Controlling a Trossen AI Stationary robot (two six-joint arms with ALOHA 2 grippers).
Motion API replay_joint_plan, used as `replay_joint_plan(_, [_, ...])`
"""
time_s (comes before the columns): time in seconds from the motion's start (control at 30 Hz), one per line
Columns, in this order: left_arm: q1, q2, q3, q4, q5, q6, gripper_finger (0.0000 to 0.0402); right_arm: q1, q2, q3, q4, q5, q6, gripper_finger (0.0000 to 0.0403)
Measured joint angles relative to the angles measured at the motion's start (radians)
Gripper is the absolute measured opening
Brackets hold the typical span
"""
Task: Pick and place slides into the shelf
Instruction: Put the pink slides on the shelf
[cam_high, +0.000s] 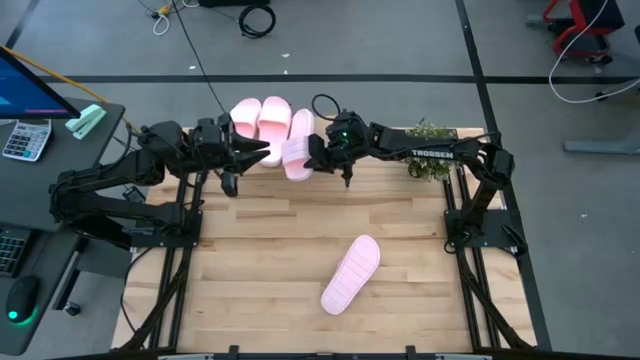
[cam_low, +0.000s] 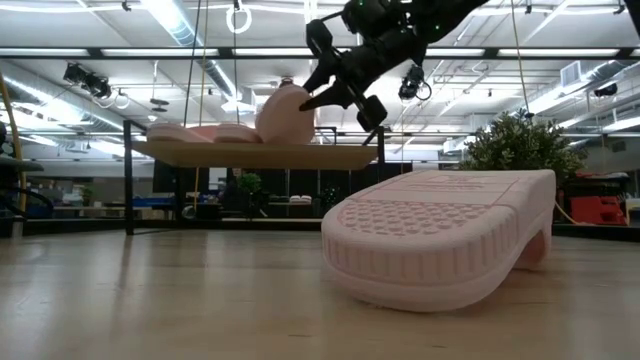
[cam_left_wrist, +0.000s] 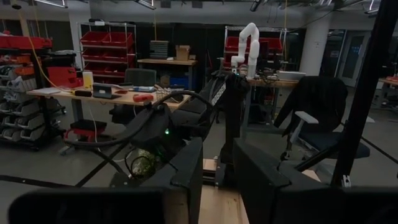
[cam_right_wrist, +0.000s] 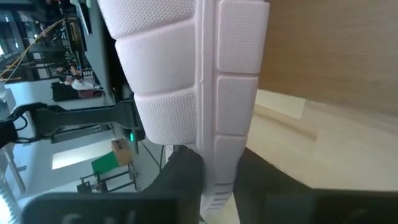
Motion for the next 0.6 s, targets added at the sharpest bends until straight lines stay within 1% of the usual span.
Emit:
replay_joint_plan(0.13, [0.000,0.000,0.000,-0.013,0.000,0.000,0.0089,-0.005,-0.001,0.000,-0.008,-0.002,-0.006,0.0095])
replay_joint_plan(0.3, [0.000,0.000,0.000,-0.020,0.000,0.000,0.0087,-0.005,-0.001,0.000,-0.018,-0.007,-0.006,0.0100])
replay_joint_plan(0.47, [0.000,0.000,0.000,-0.020,0.000,0.000,0.0095,-0.003,-0.001,0.000,-0.032,-0.012,-0.020,0.0104])
replay_joint_plan(0.6, [0.000,0.000,0.000,-0.020,0.000,0.000,0.0094,-0.002,-0.001,0.000,-0.041,-0.018,-0.025,0.0119])
